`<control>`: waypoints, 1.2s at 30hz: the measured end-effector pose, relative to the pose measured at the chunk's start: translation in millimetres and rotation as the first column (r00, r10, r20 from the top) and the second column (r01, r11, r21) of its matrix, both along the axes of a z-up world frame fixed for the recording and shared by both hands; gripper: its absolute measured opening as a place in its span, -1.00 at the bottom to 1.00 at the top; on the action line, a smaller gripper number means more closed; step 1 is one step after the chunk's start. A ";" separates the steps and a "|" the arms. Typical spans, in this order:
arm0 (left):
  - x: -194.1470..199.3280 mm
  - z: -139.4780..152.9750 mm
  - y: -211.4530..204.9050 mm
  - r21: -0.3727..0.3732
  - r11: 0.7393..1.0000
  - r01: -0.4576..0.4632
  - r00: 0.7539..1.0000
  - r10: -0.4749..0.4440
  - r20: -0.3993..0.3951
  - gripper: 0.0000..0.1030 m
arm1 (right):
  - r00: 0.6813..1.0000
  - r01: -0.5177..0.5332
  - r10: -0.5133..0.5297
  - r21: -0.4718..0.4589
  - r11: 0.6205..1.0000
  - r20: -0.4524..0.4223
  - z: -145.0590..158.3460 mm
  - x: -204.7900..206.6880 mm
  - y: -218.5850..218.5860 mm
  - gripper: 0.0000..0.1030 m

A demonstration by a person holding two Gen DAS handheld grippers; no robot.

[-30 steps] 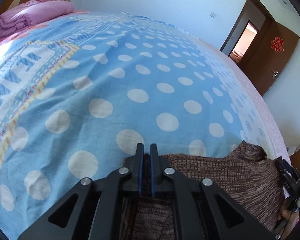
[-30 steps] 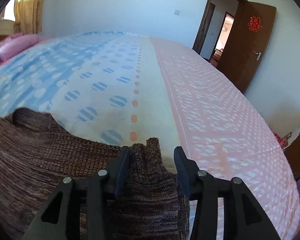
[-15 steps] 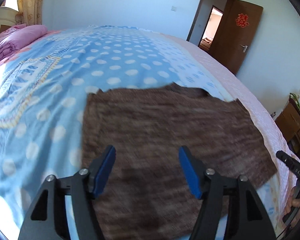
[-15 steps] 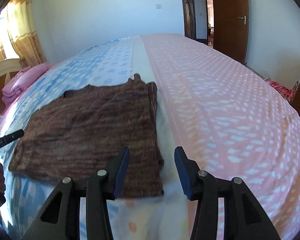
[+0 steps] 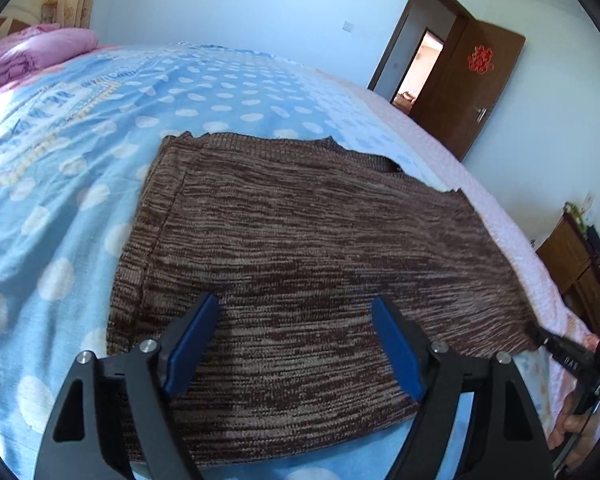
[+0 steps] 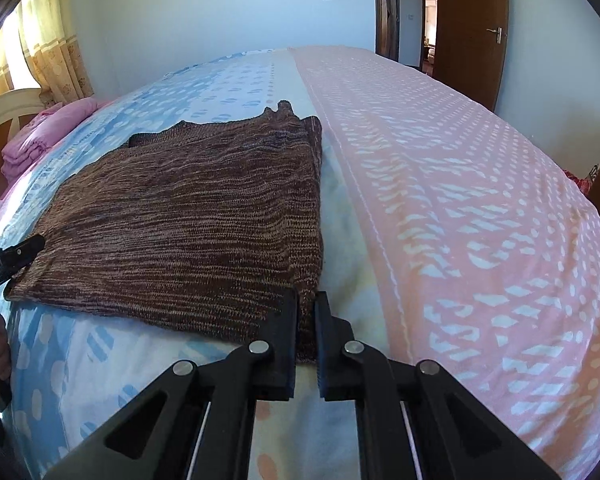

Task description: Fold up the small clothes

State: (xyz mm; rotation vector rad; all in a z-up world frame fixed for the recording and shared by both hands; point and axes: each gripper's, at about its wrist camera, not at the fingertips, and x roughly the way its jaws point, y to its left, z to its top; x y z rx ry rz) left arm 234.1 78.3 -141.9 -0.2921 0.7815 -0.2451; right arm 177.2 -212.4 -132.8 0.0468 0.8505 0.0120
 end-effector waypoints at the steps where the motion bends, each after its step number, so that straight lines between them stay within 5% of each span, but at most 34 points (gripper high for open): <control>1: 0.4 -0.7 1.9 -0.015 1.000 0.000 1.000 0.000 0.000 0.59 | 1.000 0.007 -0.007 0.001 1.000 0.002 -1.5 -4.4 -1.0 -0.88; 6: 2.3 -1.3 -5.0 0.020 1.000 0.004 1.000 -0.004 -0.003 0.65 | 1.000 0.010 -0.010 0.001 1.000 -0.001 -2.2 -11.9 -3.4 -0.88; 11: 3.3 -1.7 -9.8 0.054 0.998 0.021 1.000 -0.020 -0.014 0.94 | 1.000 -0.007 0.006 -0.036 0.999 -0.025 3.9 -18.3 -0.8 -0.88; 15: 2.3 -2.0 -11.7 0.073 0.997 0.017 1.000 -0.016 -0.016 0.94 | 0.987 0.064 -0.051 -0.080 0.995 0.152 48.9 -25.0 1.8 -0.86; 18: 3.2 -2.3 -18.0 0.116 0.993 0.016 1.000 -0.013 -0.025 0.96 | 0.980 -0.042 0.048 -0.036 0.998 0.193 67.3 4.1 31.4 -0.86; 23: 4.1 -4.0 -35.3 0.251 0.968 0.010 0.999 0.001 -0.044 1.00 | 0.971 -0.233 0.225 0.098 0.968 0.086 32.5 66.7 109.2 -0.86; 27: 3.5 -5.0 -33.4 0.250 0.968 0.006 0.999 0.006 -0.048 1.00 | 0.967 -0.254 0.254 0.087 0.963 0.017 -1.2 85.6 150.9 -0.86; 36: 4.8 -6.0 -35.6 0.278 0.960 0.001 0.999 0.013 -0.049 1.00 | 0.967 -0.251 0.248 0.060 0.966 0.049 10.3 71.1 138.0 -0.86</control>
